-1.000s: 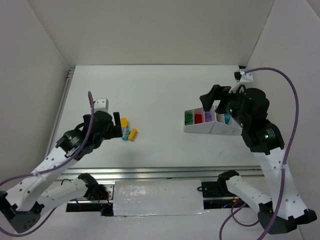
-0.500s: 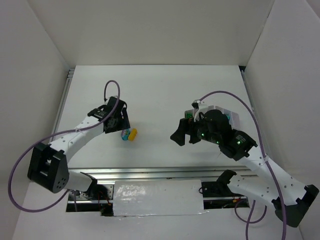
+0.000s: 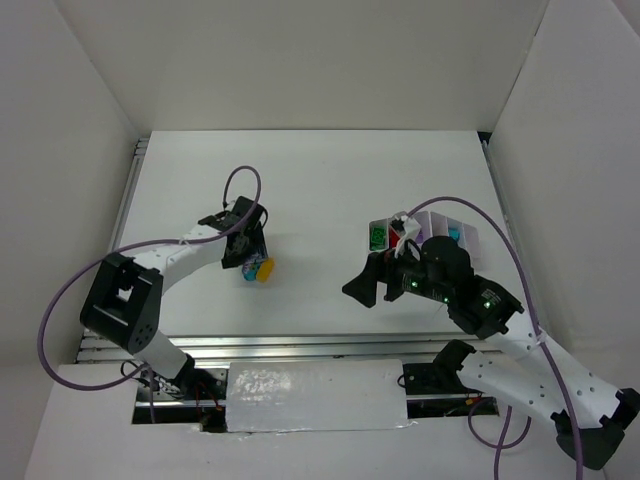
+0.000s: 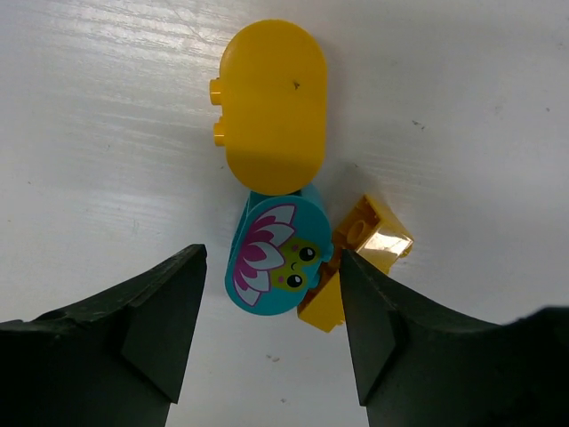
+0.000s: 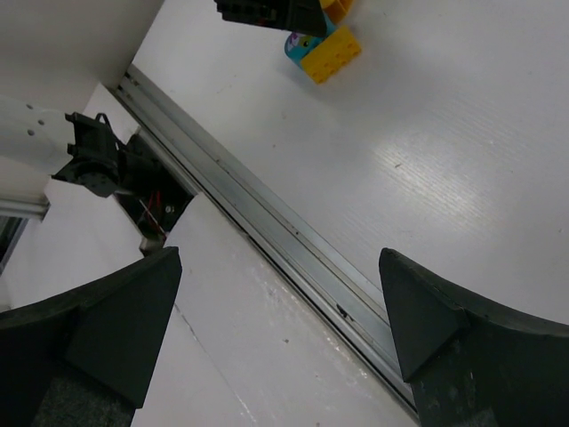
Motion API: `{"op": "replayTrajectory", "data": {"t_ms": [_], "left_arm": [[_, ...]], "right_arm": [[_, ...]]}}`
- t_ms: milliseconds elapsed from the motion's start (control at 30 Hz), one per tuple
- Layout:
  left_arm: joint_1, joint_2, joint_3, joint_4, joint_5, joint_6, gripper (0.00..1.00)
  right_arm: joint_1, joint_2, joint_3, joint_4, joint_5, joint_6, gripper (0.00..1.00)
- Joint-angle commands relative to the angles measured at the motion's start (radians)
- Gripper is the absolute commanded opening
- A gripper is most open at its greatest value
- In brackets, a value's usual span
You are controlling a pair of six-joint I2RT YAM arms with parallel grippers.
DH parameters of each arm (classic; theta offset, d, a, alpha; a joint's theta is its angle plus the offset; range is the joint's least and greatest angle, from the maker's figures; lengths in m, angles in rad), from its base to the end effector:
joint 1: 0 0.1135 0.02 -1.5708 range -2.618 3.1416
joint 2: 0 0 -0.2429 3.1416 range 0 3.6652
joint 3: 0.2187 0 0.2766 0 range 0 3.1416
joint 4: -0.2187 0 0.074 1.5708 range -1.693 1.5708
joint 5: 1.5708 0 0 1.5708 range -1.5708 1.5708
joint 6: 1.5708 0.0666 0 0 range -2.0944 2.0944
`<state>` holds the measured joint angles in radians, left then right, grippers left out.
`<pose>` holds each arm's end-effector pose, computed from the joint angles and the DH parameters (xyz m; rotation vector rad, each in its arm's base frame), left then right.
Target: Sort the legos into containers by color
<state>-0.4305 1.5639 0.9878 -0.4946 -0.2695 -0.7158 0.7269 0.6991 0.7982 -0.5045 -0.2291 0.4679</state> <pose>0.3198 -0.1273 0.1384 -0.4550 2.5399 -0.0634 0.1577 0.1604 0.3015 -0.4291 2.0620 0.9783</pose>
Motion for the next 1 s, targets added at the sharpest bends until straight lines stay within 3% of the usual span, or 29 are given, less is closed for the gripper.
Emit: {"op": "replayTrajectory", "data": {"t_ms": [0, 200, 567, 667, 700, 767, 933, 967], "left_arm": [[-0.002, 0.021, 0.017, 0.028, -0.039, -0.030, 0.73], [-0.004, 0.042, -0.026, 0.051, -0.056, -0.040, 0.66], [-0.002, 0.024, -0.101, 0.099, -0.034, -0.033, 0.65], [-0.002, 0.015, -0.116, 0.102, -0.040, -0.025, 0.52], [-0.002, 0.012, -0.120, 0.103, -0.040, -0.025, 0.37], [-0.004, 0.005, -0.129, 0.105, -0.042, -0.024, 0.23], [-0.002, -0.022, -0.140, 0.096, -0.040, -0.019, 0.08], [-0.002, -0.030, -0.138, 0.091, -0.039, -0.017, 0.00]], "right_arm": [[0.008, -0.003, -0.037, 0.066, -0.050, 0.003, 1.00], [0.009, 0.007, -0.048, 0.080, -0.072, 0.002, 1.00], [0.009, 0.023, -0.045, 0.080, -0.070, 0.005, 1.00], [0.009, 0.020, -0.051, 0.092, -0.064, 0.008, 1.00], [0.009, 0.022, -0.057, 0.095, -0.062, 0.009, 1.00], [0.009, 0.022, -0.068, 0.107, -0.062, 0.017, 1.00], [0.011, 0.022, -0.093, 0.133, -0.056, 0.029, 1.00], [0.011, 0.026, -0.097, 0.133, -0.055, 0.031, 1.00]]}}
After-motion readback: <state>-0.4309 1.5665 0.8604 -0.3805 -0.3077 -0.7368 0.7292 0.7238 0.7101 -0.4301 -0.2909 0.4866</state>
